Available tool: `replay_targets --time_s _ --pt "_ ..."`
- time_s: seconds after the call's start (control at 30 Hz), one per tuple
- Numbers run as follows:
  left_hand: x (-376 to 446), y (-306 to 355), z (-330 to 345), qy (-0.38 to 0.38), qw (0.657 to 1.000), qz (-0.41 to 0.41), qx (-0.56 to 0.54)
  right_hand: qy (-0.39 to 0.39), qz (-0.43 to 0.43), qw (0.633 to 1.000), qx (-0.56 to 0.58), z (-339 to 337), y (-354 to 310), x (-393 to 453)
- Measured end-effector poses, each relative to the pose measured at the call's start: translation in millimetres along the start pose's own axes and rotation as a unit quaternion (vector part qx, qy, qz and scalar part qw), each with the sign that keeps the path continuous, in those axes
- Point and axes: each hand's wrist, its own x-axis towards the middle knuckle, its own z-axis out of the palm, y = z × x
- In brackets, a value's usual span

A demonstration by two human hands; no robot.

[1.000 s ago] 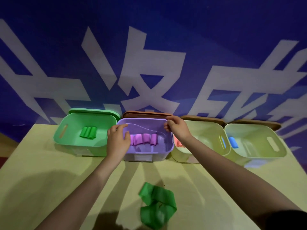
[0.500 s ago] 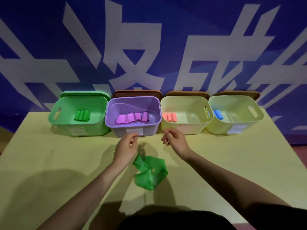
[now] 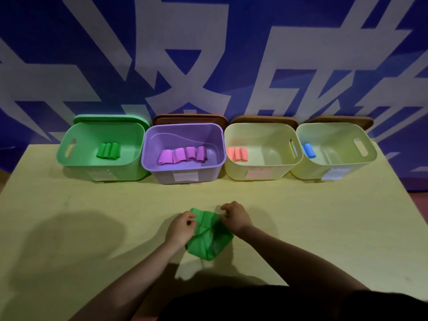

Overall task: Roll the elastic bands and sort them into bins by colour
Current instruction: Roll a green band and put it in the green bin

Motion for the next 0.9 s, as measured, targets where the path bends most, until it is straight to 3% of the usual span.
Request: replay_targets --time_s 0.27,0.37,0.47,0.63,0.73,0.9 --pt "5 0 11 -0.010 0.999 -0.013 0.038 -0.095 -0.003 0.994 -0.063 19 -4 5" --pt "4 -1 13 -0.001 0.998 0.001 0.055 -0.093 0.006 0.995 0.018 15 2 6" --pt "3 3 12 -0.020 0.999 0.017 0.039 -0.088 0.007 0.982 0.170 5 4 5" --pt "-6 32 -2 -0.013 0.992 0.020 -0.123 -0.079 -0.019 0.924 0.374 -32 -7 -7" --pt "-16 66 -18 -0.013 0.965 0.018 -0.260 -0.079 -0.060 0.880 0.464 -63 -19 -18" --pt "-39 130 -47 -0.013 0.927 0.034 -0.373 -0.050 -0.139 0.862 0.485 -113 -45 -42"
